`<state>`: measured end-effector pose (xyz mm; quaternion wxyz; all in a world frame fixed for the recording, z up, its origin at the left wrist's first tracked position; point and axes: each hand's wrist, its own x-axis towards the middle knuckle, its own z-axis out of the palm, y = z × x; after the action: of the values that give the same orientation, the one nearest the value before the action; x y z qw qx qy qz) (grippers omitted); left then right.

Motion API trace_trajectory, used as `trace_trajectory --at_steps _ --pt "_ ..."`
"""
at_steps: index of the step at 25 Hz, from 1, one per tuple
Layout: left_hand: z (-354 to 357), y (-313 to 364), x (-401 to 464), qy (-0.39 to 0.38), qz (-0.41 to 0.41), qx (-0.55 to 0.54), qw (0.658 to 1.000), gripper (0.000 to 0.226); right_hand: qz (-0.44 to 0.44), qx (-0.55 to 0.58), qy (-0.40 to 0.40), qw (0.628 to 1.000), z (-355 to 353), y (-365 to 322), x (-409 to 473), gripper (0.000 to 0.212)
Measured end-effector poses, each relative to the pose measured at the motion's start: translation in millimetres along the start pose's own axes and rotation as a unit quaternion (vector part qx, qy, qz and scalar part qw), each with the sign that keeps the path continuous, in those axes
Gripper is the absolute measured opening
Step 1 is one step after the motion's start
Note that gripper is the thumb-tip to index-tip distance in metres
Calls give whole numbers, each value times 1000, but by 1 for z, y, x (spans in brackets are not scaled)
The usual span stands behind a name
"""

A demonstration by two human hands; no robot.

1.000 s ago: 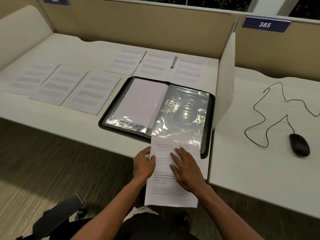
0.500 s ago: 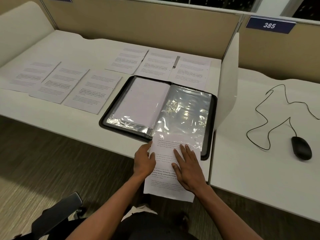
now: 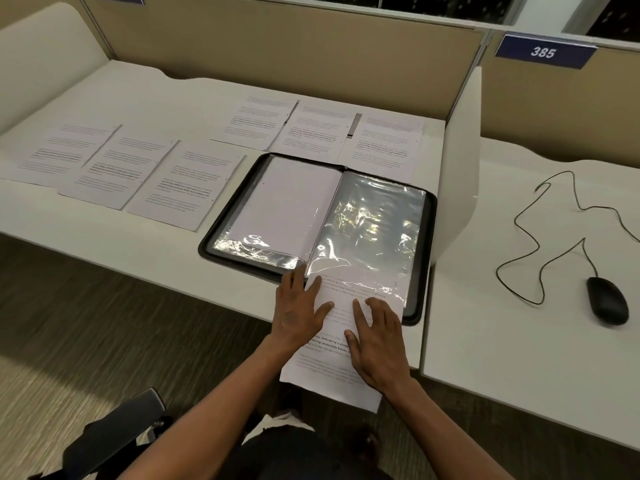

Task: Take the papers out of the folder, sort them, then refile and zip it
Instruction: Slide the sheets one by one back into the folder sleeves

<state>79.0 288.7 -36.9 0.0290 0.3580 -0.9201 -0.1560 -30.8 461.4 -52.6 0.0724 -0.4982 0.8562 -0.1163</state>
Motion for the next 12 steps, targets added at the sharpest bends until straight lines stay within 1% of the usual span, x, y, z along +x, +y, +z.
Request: trace_trajectory --at_steps 2,4,8,9,12 --pt "1 2 1 -19 -4 14 1000 78 -18 0 -6 1000 3 -3 1 61" --pt "3 3 2 -23 5 15 1000 81 -29 -4 -17 999 8 -2 3 62" --pt "5 5 4 -35 50 22 998 79 -32 5 -37 999 11 -4 10 64" --pt "3 5 5 -41 50 17 998 78 -41 7 -37 998 12 -6 14 63" --pt "2 7 8 -32 36 -33 998 74 -107 24 -65 992 6 -18 29 63"
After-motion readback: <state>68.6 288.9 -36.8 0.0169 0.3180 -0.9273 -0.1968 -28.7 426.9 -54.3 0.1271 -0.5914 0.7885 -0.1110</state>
